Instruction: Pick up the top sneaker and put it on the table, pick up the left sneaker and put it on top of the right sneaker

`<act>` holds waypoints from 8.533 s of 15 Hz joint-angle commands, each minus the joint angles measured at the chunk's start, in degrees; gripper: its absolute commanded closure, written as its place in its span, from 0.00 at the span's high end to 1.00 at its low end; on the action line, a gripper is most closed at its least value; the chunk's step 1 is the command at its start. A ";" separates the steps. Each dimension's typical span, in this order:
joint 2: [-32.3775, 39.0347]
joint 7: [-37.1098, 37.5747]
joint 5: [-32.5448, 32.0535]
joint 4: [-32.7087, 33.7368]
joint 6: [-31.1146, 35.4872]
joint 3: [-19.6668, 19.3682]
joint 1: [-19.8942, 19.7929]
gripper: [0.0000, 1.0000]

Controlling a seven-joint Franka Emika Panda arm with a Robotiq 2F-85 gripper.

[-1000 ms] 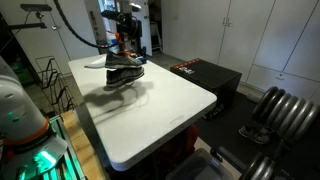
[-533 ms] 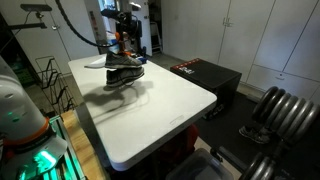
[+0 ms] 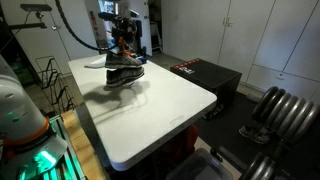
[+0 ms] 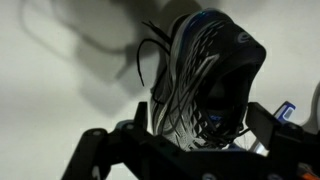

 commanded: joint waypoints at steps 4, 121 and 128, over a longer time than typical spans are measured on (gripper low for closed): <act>2.85 1.20 0.02 0.71 0.42 0.54 0.46 1.00; 8.21 27.94 1.71 -10.25 -2.01 -0.66 1.08 1.00; 8.45 29.94 0.77 -11.04 1.43 -0.46 1.38 0.87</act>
